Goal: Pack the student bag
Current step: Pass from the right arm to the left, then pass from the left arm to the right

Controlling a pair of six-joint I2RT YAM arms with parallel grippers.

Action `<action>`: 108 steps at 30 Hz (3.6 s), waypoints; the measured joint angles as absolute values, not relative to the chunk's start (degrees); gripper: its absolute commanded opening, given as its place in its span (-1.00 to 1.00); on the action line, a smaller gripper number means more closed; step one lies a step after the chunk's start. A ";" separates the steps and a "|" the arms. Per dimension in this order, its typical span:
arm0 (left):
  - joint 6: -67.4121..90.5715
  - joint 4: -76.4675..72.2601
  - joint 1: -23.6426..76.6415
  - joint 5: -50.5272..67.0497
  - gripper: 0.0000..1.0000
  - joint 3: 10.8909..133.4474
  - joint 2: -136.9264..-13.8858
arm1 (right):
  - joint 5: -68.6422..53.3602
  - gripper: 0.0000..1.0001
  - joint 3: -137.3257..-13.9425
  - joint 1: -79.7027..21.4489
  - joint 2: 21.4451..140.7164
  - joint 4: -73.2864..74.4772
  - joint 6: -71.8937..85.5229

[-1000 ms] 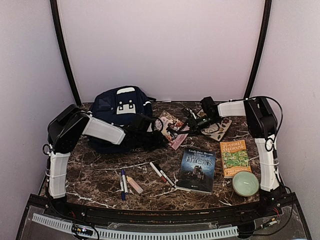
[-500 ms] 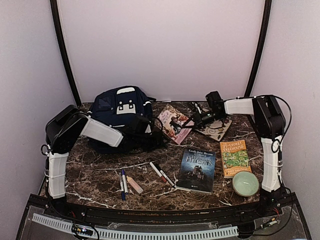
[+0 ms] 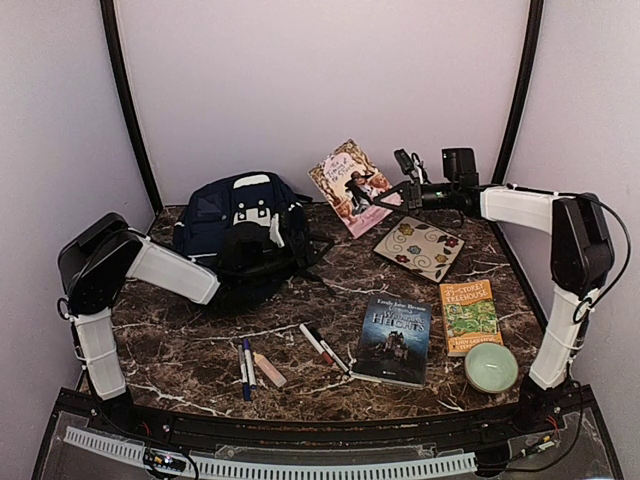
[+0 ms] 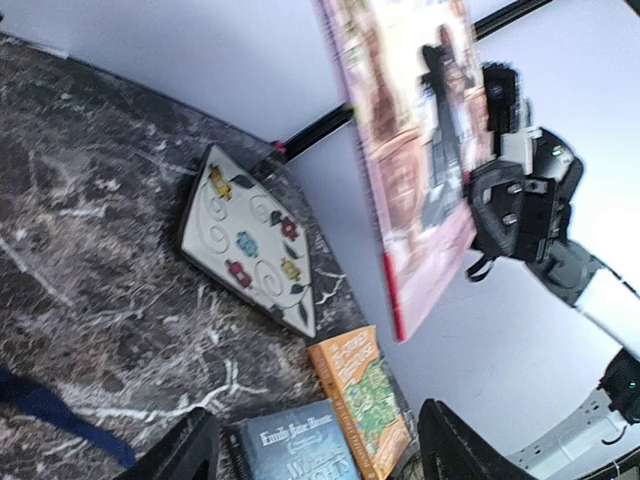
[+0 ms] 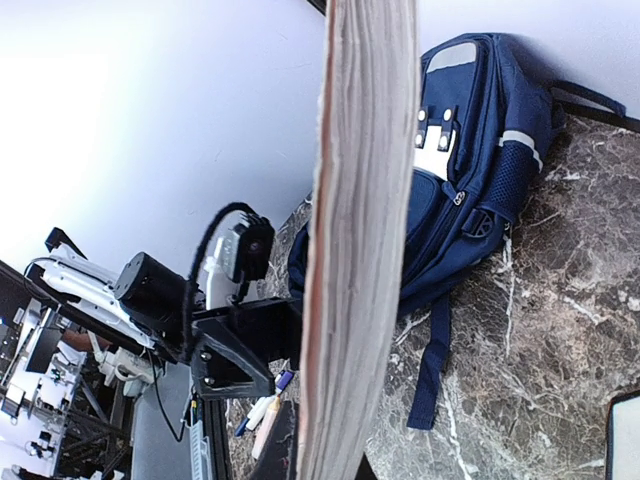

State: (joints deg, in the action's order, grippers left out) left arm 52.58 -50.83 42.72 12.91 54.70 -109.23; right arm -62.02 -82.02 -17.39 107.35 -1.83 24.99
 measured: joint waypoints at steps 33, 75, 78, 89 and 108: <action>54.81 -55.68 45.28 17.45 -1.00 62.54 -111.66 | -68.40 -0.94 -69.54 -20.88 109.23 -31.07 49.58; 47.18 -45.21 40.62 33.10 -1.00 58.92 -104.92 | -72.95 -0.15 -83.29 -23.62 113.58 13.13 10.26; 47.62 -46.22 39.27 33.45 -1.00 58.89 -104.92 | -75.61 -0.41 -81.67 -23.88 113.51 13.39 9.91; 46.33 -43.99 38.04 33.39 -1.00 58.89 -104.92 | -77.67 -0.19 -76.42 -23.44 111.53 2.72 19.73; 46.76 -46.44 38.04 32.97 -1.00 57.80 -102.96 | -73.14 0.59 -80.88 -22.68 115.09 9.06 17.28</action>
State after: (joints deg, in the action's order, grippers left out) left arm 46.76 -46.44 38.04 32.97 57.80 -102.96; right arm -73.14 -80.88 -22.68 115.09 9.06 17.28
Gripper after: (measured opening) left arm 0.061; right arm 0.794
